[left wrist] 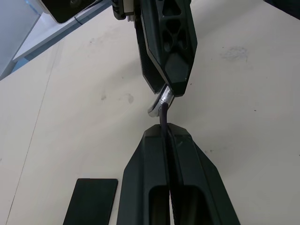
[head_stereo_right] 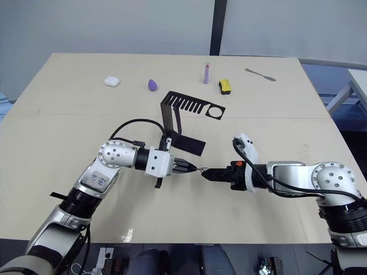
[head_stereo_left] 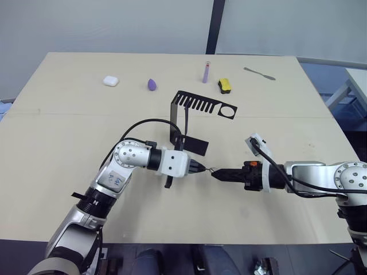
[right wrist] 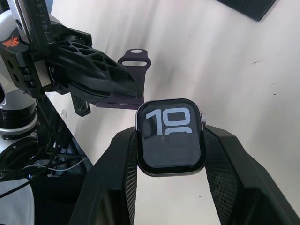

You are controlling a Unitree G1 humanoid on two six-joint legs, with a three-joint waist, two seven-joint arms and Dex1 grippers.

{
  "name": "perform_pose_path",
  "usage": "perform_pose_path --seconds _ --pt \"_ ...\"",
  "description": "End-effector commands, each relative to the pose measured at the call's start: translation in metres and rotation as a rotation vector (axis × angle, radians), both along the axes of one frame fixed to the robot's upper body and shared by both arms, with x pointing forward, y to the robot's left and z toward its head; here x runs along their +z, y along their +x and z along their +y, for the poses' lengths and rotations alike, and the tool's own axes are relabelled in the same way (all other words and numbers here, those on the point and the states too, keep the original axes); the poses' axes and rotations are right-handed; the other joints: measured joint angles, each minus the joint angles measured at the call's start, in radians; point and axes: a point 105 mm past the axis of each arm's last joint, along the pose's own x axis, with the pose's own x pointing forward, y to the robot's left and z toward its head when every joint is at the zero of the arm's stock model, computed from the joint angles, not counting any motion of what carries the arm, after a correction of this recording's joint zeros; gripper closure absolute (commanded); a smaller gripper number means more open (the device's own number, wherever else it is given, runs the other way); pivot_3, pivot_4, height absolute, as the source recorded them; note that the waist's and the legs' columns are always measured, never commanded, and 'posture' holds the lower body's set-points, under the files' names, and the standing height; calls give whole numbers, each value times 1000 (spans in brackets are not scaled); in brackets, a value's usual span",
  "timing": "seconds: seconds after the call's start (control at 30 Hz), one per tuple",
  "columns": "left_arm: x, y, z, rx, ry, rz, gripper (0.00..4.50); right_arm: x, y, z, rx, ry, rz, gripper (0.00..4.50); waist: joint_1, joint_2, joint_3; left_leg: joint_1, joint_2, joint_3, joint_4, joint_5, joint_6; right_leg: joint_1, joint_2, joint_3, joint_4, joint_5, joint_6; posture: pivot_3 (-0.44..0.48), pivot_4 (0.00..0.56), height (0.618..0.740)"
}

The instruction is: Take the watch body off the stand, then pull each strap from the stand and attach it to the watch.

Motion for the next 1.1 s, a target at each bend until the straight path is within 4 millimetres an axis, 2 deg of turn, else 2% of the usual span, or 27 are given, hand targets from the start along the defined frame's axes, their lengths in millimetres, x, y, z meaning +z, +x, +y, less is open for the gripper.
perform_pose_path --seconds 0.03,1.1 --pt "5 -3 -6 -18 -13 -23 4500 16 -3 7 40 33 -45 2972 0 0 0 0 0 0 0 0 0 0 0 0 0 0 0 0 150 740" --pt "5 0 -17 -16 -36 -22 4500 21 -11 17 114 28 -67 2972 0 0 0 0 0 0 0 0 0 0 0 0 0 0 0 0 150 740"
